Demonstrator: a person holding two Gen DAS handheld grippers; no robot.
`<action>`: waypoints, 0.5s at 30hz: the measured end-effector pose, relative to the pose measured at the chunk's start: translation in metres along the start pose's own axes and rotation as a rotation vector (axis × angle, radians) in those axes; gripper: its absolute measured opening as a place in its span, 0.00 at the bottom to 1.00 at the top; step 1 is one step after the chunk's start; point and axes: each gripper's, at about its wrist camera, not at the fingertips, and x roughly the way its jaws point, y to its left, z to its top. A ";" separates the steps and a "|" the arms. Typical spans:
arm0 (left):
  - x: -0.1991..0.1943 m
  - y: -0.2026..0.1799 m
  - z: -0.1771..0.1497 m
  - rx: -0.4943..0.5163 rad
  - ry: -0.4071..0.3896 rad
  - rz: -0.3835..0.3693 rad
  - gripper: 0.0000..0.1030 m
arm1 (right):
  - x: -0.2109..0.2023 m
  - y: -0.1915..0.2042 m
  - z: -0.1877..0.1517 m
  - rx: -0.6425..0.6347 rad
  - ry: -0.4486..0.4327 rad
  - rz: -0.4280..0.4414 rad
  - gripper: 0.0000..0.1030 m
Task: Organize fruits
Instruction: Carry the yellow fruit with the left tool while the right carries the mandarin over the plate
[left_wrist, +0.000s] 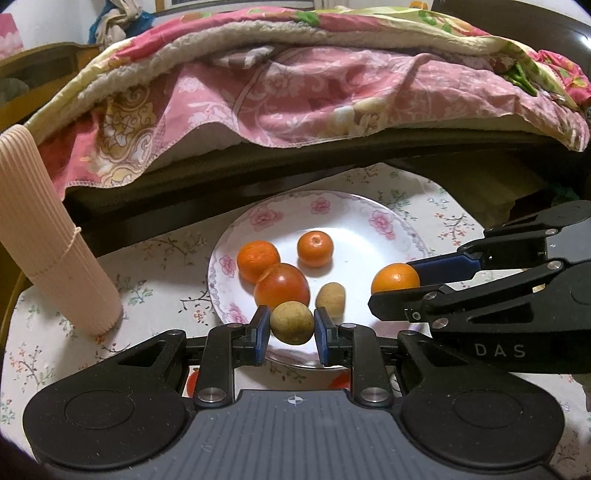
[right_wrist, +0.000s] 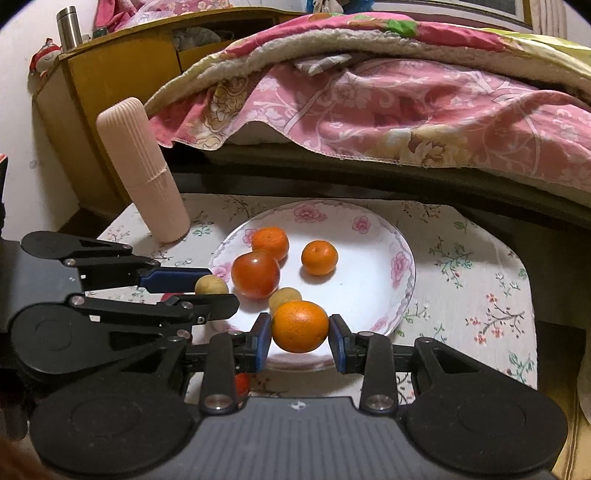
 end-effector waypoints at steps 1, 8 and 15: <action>0.002 0.001 0.000 0.000 0.002 0.001 0.31 | 0.002 -0.001 0.001 0.000 0.000 0.001 0.35; 0.013 0.001 0.000 0.012 0.019 0.013 0.31 | 0.015 -0.003 0.002 -0.010 0.004 0.000 0.36; 0.015 0.004 0.002 0.002 0.022 0.023 0.39 | 0.021 -0.006 0.001 -0.013 0.012 -0.005 0.36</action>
